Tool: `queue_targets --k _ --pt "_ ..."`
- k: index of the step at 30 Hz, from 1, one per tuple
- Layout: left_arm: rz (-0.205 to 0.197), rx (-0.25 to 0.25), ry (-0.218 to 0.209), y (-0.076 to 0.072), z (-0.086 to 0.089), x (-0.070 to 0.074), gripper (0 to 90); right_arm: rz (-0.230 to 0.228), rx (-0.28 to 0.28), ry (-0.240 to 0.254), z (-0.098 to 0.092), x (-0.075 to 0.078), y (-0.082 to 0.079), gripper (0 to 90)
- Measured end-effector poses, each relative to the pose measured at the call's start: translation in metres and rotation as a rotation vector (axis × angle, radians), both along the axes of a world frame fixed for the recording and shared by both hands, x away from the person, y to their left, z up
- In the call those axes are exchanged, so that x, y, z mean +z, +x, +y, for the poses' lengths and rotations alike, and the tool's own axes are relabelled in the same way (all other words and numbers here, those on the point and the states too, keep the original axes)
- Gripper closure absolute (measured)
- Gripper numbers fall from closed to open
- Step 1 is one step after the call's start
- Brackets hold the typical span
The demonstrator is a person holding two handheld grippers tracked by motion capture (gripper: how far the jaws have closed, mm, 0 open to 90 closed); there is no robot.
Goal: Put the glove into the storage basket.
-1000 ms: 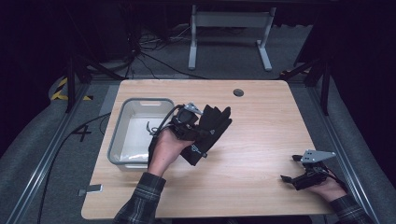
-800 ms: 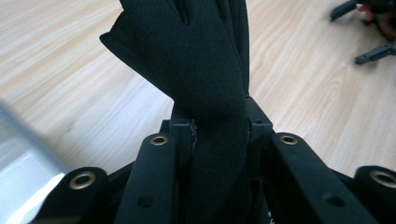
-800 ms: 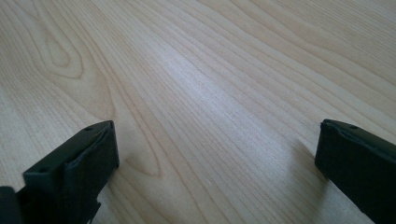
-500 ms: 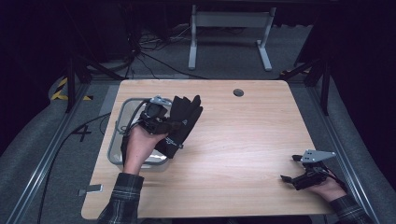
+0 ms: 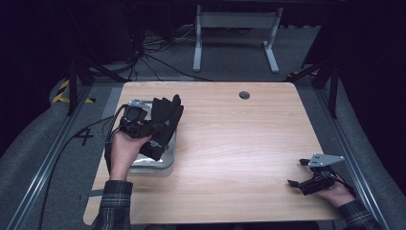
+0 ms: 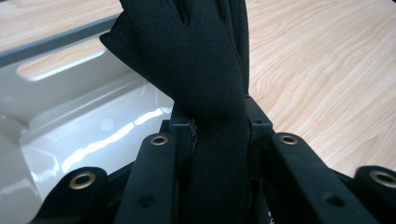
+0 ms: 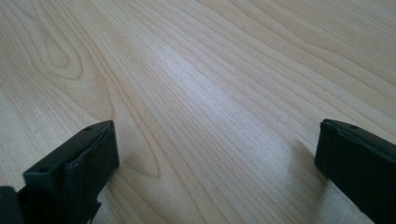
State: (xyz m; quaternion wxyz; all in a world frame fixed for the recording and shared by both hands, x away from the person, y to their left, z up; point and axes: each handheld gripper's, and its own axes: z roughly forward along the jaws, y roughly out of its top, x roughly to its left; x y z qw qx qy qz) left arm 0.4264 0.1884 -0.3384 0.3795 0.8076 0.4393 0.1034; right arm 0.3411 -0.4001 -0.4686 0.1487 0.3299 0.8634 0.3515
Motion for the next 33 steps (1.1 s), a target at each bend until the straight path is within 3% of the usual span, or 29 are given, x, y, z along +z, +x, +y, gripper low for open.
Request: queue_targets --k 11,22,30,33 --pt "0.041 0.063 0.028 0.011 0.013 -0.024 72.5 0.000 0.000 0.000 0.000 0.000 0.000 0.2" --pt "0.121 0.072 0.056 0.029 0.010 -0.052 72.2 0.000 0.000 0.000 0.000 0.000 0.000 0.2" --pt "0.162 0.062 0.065 0.038 0.007 -0.064 70.8 0.000 0.000 0.000 0.000 0.000 0.000 0.2" --pt "0.177 0.061 0.089 0.040 0.006 -0.068 70.1 0.000 0.000 0.000 0.000 0.000 0.000 0.2"
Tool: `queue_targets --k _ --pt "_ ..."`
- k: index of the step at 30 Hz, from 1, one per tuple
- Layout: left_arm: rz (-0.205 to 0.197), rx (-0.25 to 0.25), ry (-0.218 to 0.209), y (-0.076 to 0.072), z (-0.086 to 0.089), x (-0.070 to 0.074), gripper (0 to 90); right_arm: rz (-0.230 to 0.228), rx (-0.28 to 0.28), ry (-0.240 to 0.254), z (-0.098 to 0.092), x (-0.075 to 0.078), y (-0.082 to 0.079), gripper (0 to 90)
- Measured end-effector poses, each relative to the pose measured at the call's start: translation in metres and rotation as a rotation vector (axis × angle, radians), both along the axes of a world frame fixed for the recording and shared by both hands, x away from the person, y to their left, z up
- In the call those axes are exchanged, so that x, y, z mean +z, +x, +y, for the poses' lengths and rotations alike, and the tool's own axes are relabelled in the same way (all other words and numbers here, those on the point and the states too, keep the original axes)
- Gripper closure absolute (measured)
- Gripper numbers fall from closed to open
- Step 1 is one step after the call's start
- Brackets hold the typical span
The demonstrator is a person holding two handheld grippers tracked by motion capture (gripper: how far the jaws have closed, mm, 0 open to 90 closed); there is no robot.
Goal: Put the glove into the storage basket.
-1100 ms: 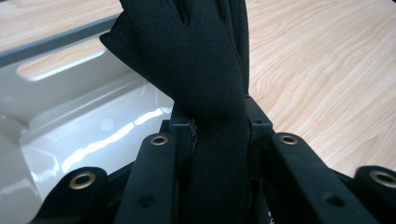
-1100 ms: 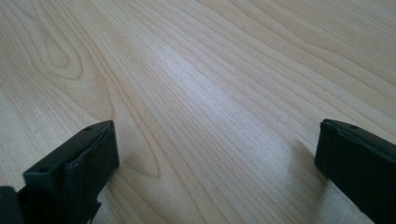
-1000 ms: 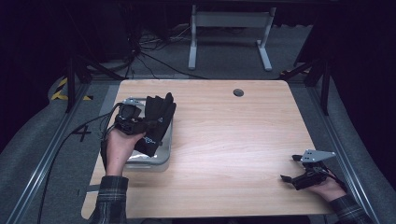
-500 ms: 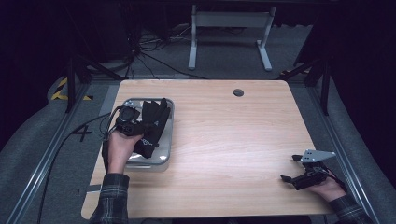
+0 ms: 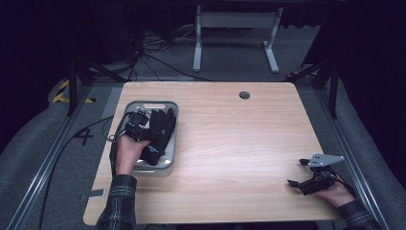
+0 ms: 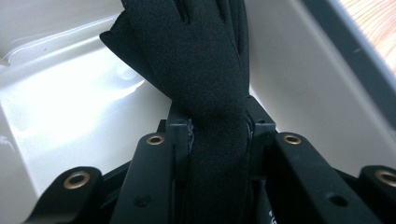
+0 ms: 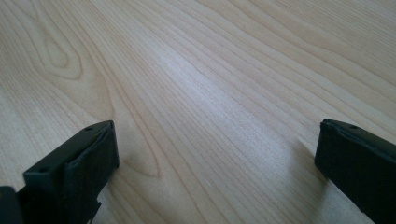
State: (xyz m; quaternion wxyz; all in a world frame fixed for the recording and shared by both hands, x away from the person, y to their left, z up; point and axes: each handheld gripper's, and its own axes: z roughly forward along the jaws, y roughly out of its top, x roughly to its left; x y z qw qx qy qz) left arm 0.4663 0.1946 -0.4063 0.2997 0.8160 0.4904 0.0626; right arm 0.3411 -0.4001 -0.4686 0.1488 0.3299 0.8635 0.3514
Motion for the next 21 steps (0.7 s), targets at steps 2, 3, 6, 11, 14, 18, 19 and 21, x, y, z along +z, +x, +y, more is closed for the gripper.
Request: queue_targets --k 2,3,6,11,14,18,19,21 --pt "0.005 -0.002 0.001 0.001 0.000 -0.001 70.0 0.000 0.000 0.000 0.000 0.000 0.000 0.2" --pt "0.009 0.000 0.004 0.001 0.000 -0.003 69.6 0.000 0.000 0.000 0.000 0.000 0.000 0.2" --pt "0.022 0.009 0.011 0.002 0.002 -0.008 68.6 0.000 0.000 0.000 0.000 0.000 0.000 0.2" --pt "0.036 0.035 0.011 0.002 0.007 -0.012 63.6 0.000 -0.001 0.000 0.000 0.000 0.000 0.2" --pt "0.038 0.041 0.018 0.003 0.008 -0.012 60.3 0.000 -0.001 0.000 0.000 0.000 0.000 0.2" --pt "0.028 0.060 0.053 0.002 0.010 -0.012 48.8 0.000 -0.001 0.000 0.000 0.000 0.000 0.2" --pt "0.028 0.060 0.053 0.002 0.010 -0.012 45.5 0.000 -0.001 0.000 0.000 0.000 0.000 0.2" --pt "0.004 0.079 0.062 0.000 0.012 -0.008 39.1 0.000 -0.001 0.000 0.000 0.000 0.000 0.2"
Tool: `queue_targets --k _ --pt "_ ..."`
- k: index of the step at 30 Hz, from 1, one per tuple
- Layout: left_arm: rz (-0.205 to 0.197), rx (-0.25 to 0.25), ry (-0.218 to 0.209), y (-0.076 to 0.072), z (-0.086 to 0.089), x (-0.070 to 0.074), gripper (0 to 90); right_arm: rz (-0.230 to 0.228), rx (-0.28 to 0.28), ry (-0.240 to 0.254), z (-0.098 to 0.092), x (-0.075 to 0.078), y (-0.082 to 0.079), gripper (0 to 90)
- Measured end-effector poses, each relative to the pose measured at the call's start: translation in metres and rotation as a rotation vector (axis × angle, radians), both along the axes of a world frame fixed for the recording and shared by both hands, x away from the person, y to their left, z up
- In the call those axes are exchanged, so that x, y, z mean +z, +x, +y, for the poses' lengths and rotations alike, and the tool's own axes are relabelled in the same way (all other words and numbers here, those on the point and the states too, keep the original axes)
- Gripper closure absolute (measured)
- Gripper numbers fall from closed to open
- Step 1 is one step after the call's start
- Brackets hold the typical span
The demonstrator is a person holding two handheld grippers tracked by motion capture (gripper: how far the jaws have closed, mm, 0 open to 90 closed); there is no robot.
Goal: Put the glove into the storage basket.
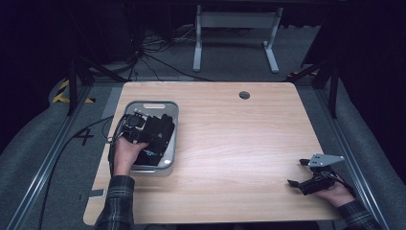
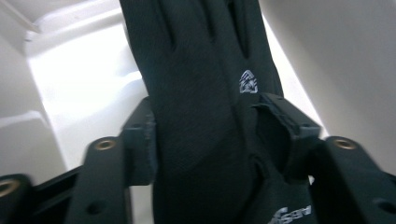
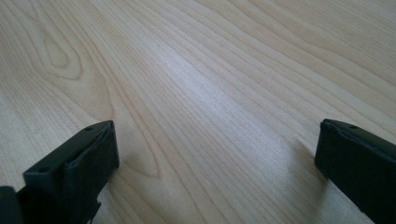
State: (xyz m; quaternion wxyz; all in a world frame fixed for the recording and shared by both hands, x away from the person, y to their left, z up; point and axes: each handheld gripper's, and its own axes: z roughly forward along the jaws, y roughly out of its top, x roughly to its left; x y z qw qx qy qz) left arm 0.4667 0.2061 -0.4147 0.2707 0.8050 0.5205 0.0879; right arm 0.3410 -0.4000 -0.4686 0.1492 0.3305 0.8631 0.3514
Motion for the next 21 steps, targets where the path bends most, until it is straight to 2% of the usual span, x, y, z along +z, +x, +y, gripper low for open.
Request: queue_targets --k 7,9,13,15,21 --pt "-0.045 0.030 0.004 -0.004 0.002 0.009 22.6 0.000 -0.001 0.000 0.000 0.000 0.000 0.2" --pt "-0.067 0.034 0.005 -0.006 0.001 0.016 19.7 0.000 -0.001 0.000 0.000 0.000 0.000 0.2" --pt "-0.090 0.014 -0.010 -0.008 -0.001 0.024 18.2 0.000 -0.001 0.000 0.000 0.000 0.000 0.2" --pt "-0.111 0.003 -0.038 -0.011 -0.006 0.029 18.0 0.000 -0.001 0.000 0.000 0.000 0.000 0.2" --pt "-0.129 -0.035 -0.053 -0.015 -0.018 0.035 17.7 0.000 -0.001 0.000 0.000 0.000 0.000 0.2"
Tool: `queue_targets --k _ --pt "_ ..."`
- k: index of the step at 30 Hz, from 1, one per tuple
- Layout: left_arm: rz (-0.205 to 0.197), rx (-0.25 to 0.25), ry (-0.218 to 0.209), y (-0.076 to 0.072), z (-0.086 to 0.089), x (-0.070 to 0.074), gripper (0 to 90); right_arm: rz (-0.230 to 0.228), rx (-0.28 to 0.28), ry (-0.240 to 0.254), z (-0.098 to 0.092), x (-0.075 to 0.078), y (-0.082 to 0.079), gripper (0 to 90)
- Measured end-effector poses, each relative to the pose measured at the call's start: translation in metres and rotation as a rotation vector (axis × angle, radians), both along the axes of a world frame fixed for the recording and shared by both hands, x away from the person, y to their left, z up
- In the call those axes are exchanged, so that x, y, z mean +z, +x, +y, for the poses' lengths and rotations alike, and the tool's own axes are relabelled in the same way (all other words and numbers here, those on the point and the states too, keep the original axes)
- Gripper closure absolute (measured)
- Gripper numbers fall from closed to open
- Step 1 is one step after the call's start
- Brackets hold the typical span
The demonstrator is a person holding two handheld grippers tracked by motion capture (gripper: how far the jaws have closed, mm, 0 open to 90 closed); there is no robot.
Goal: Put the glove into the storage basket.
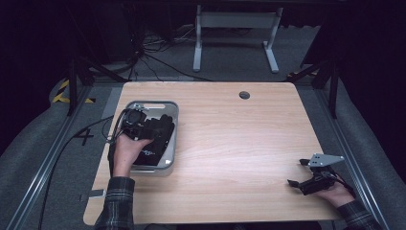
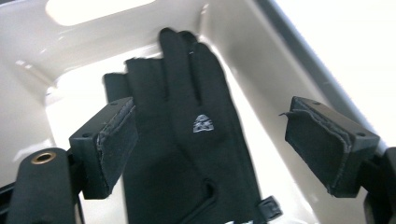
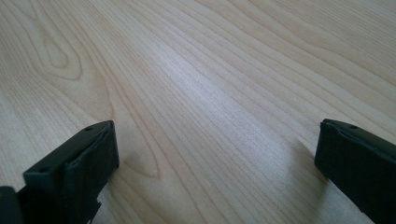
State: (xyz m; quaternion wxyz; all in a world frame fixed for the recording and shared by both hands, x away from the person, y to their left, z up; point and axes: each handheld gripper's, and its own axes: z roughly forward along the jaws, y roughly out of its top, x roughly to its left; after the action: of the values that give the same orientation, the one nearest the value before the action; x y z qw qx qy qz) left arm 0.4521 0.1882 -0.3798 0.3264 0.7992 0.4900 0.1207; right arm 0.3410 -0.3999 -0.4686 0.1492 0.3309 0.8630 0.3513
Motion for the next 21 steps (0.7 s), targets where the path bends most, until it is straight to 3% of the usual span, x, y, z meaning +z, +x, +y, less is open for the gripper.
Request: queue_targets --k 10,21 --pt "-0.064 -0.084 -0.040 -0.011 -0.027 0.017 17.8 0.000 -0.001 0.000 0.000 0.000 0.000 0.3" --pt "-0.110 -0.166 -0.090 -0.023 -0.064 0.023 17.8 0.000 0.000 0.000 0.000 0.000 0.000 0.2"
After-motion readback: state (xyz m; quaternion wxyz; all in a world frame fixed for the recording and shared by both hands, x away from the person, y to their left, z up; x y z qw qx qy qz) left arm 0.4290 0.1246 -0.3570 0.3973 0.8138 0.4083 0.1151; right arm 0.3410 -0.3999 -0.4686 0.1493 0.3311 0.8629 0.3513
